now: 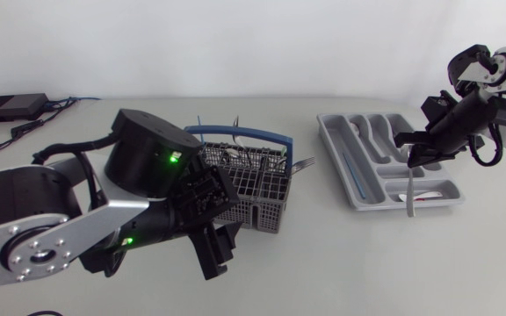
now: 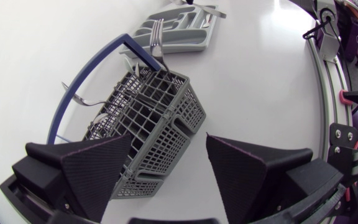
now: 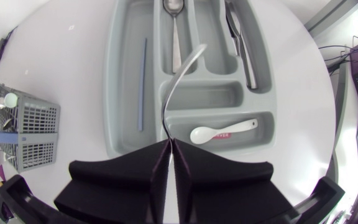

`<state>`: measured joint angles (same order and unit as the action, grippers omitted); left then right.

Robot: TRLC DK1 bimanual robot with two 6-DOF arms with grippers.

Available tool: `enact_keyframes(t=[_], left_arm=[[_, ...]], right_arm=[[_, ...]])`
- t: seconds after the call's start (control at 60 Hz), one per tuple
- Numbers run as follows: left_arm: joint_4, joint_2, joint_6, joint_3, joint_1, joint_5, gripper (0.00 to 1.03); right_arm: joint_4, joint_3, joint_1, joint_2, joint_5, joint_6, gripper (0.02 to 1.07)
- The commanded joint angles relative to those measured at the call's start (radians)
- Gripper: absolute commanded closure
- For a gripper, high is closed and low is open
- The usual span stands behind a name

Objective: Unload the cutlery basket into the drawer organizer.

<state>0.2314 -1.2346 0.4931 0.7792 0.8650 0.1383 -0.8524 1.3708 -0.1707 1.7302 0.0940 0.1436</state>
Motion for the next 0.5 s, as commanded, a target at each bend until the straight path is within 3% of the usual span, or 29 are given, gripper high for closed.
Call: enact_keyframes(t=[0.0,0.483], left_arm=[[0.009,0.012,-0.021,0.026,-0.006,-0.003,0.09],[0.016,0.012,-0.021,0.025,-0.008,-0.003,0.08]], right_arm=[[0.016,0.073,-0.026,0.080,0.009,0.044,0.97],[0.035,0.367,-0.032,0.335,-0.068,0.056,0.97]])
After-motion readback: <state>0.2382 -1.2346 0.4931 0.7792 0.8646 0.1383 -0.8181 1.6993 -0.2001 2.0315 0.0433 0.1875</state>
